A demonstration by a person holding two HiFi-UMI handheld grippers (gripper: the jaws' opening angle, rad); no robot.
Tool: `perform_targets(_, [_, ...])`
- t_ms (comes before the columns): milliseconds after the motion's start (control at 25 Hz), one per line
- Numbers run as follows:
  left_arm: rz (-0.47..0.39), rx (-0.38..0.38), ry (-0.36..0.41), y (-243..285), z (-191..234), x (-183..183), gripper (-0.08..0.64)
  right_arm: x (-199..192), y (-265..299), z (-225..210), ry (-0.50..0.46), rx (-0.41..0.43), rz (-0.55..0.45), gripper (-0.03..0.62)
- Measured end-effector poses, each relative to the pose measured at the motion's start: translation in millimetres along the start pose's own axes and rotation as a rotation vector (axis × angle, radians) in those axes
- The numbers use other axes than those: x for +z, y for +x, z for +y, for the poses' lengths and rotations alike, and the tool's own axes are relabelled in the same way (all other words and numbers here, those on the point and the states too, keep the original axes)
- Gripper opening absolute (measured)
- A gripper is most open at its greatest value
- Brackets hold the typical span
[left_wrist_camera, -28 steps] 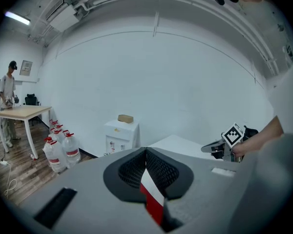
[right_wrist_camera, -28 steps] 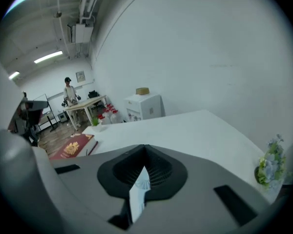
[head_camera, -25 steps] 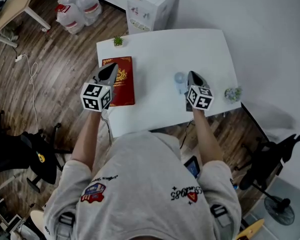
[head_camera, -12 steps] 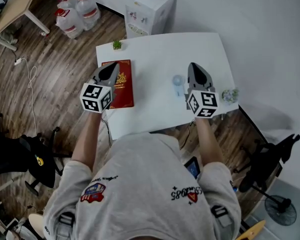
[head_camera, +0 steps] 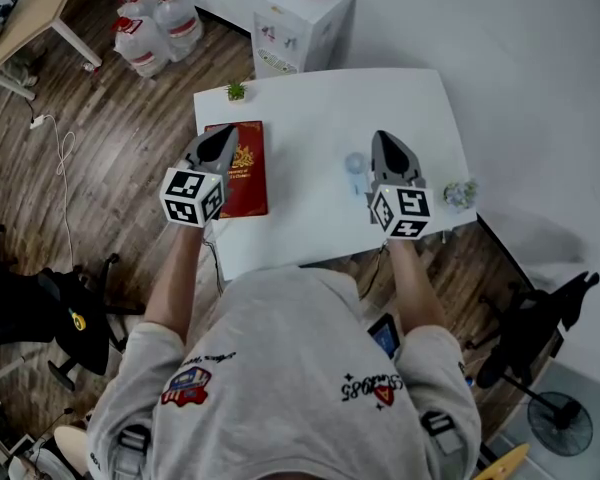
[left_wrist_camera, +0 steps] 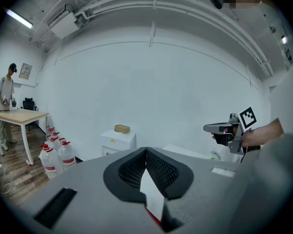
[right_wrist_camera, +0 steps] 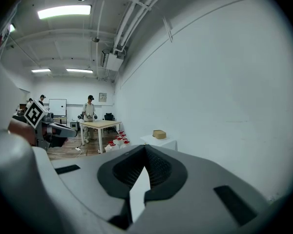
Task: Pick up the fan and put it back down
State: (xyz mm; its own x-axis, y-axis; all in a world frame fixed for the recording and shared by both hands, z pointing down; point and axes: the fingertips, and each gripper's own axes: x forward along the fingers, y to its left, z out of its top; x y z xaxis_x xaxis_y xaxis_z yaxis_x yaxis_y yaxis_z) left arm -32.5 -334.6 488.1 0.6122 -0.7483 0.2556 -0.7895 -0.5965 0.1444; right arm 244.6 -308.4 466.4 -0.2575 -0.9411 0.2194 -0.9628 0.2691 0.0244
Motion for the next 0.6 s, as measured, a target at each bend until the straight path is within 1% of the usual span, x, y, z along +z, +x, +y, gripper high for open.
perform_targets(320, [0.008, 0.004, -0.005, 0, -2, -3, 0.003, -9, 0, -5, 0.029, 0.000, 0.012, 0.002])
perform_targets(600, [0.015, 0.007, -0.007, 0, -5, -8, 0.003, -14, -4, -6, 0.023, 0.008, 0.015, 0.002])
